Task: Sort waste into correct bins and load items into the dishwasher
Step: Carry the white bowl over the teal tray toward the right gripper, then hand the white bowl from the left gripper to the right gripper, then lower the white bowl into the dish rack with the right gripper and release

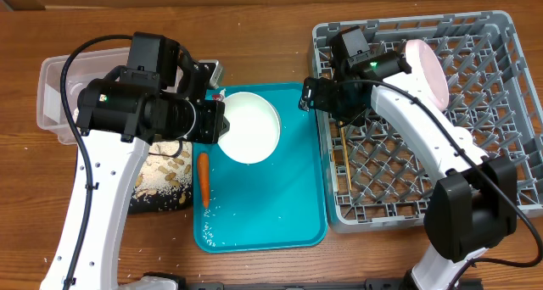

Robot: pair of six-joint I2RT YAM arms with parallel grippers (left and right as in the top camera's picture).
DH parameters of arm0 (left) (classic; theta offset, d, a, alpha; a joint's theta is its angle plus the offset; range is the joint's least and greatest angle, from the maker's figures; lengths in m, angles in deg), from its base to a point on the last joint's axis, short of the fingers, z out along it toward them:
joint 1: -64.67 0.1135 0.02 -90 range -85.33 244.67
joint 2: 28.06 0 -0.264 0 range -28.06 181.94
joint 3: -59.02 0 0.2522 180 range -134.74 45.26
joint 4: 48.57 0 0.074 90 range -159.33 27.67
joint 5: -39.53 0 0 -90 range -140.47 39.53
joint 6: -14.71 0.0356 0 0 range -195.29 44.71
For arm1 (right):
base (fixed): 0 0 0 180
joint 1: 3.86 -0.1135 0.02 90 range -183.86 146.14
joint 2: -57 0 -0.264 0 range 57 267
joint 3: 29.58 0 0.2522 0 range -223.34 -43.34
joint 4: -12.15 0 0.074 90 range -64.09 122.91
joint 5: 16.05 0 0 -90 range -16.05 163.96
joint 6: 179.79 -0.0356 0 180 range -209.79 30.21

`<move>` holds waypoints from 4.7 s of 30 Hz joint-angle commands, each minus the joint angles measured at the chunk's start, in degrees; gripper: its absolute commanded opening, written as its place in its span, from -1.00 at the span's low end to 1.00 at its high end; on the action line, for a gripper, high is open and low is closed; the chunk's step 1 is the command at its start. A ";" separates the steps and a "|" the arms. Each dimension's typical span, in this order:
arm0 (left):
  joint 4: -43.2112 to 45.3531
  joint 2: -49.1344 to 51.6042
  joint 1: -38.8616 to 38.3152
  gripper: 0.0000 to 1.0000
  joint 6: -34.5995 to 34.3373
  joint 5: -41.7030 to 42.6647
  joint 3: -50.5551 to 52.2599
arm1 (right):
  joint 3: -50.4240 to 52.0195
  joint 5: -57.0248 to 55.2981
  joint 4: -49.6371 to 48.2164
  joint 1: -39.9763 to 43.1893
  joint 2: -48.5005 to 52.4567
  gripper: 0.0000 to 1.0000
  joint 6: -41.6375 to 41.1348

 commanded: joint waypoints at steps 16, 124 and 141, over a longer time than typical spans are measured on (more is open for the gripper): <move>-2.95 -1.31 -1.05 -0.92 1.07 -4.31 -1.18 | -0.22 -0.52 -0.35 -0.26 -0.92 1.00 -0.04; -2.19 -0.92 -3.87 1.00 -15.61 -27.91 -1.03 | 11.76 -63.28 19.54 4.22 -17.03 -0.92 -22.73; -3.76 -0.92 -3.98 1.00 -14.16 -27.85 -1.01 | 21.33 -71.19 15.17 4.59 -17.03 -0.92 -22.67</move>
